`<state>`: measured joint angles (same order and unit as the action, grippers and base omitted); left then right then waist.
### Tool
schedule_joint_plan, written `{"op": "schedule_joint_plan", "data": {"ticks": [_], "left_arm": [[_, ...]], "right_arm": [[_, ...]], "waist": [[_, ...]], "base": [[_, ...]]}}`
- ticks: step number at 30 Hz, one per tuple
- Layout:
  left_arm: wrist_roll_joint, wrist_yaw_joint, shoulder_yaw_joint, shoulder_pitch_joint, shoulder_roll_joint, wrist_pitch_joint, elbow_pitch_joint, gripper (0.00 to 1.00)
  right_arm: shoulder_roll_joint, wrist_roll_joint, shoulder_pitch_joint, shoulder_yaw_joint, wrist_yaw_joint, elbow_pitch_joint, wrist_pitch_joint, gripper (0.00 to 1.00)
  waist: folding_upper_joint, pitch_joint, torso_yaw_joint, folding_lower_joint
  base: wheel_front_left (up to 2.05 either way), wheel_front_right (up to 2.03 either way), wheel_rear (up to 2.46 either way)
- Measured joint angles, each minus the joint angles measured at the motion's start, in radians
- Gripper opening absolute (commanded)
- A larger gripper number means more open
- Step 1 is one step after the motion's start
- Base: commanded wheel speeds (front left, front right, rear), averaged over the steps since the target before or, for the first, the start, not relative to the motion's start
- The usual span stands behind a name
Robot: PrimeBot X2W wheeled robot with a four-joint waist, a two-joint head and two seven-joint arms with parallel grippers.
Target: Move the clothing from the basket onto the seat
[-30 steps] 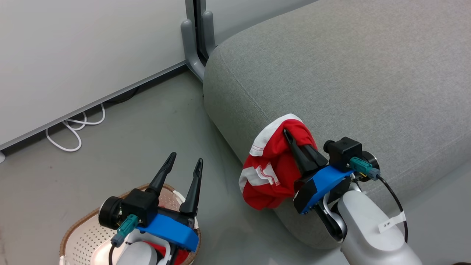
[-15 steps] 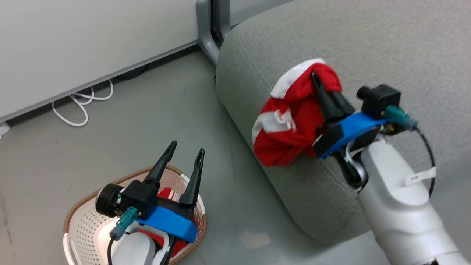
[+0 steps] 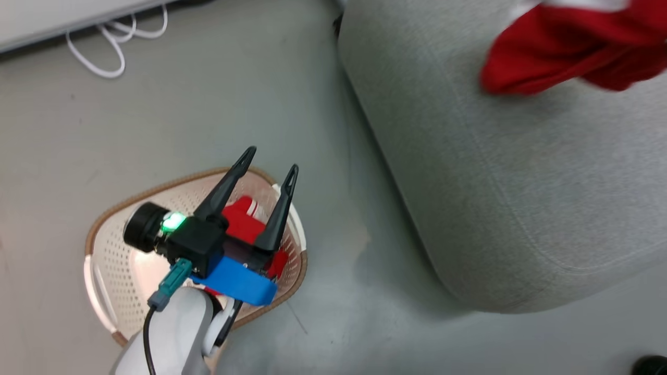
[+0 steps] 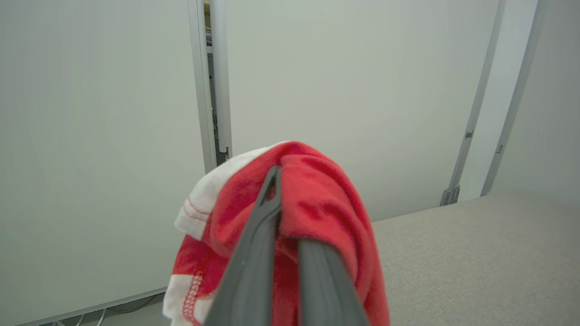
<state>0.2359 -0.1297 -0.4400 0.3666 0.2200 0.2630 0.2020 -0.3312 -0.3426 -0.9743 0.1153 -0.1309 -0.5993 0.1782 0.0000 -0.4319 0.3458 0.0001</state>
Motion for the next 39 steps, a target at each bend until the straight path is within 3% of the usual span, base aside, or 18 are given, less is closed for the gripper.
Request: {"op": "schedule_joint_plan", "data": {"ticks": [8,13,20,28,30,31,32,39], "left_arm": [[-0.01,0.0,-0.046,0.085,0.029,-0.002,-0.061,1.0],[-0.011,0.0,-0.063,0.116,0.049,-0.005,-0.094,1.0],[-0.015,0.001,-0.062,0.128,0.076,-0.012,-0.122,1.0],[-0.014,0.006,-0.08,0.128,0.067,-0.012,-0.131,1.0],[-0.01,0.007,-0.079,0.128,0.066,-0.012,-0.129,1.0],[-0.009,0.01,-0.079,0.128,0.065,-0.012,-0.128,1.0],[-0.009,0.01,-0.079,0.128,0.064,-0.012,-0.125,1.0],[-0.002,0.017,-0.08,0.129,0.052,-0.006,-0.109,1.0]], "right_arm": [[-0.1,0.01,-0.005,0.219,0.0,-0.035,0.024,0.0],[-0.107,0.017,0.018,0.295,0.0,-0.083,0.041,0.0],[-0.056,0.08,0.019,0.295,0.0,-0.172,0.061,0.0],[-0.029,0.133,0.011,0.296,0.0,-0.239,0.08,0.01],[-0.029,0.144,0.009,0.302,0.0,-0.248,0.082,0.48],[-0.03,0.151,0.007,0.308,0.0,-0.252,0.083,0.91],[-0.032,0.159,0.005,0.313,0.0,-0.254,0.083,1.0],[-0.046,0.215,0.003,0.338,0.0,-0.236,0.083,1.0]], "waist": [[0.0,-0.131,-0.068,0.0],[0.0,-0.193,-0.097,0.0001],[0.0,-0.278,-0.114,0.0001],[0.0,-0.3,-0.123,0.0001],[0.0,-0.299,-0.128,0.0001],[0.0,-0.298,-0.129,0.0],[0.0,-0.297,-0.131,0.0001],[0.0,-0.285,-0.139,0.0]], "base": [[0.0,0.0,0.0],[0.0,0.0,0.0],[0.0,0.0,0.0],[0.0,0.0,0.0],[0.0,0.0,0.0],[0.0,0.0,0.0],[0.0,0.0,0.0],[0.0,0.0,0.0]]}}
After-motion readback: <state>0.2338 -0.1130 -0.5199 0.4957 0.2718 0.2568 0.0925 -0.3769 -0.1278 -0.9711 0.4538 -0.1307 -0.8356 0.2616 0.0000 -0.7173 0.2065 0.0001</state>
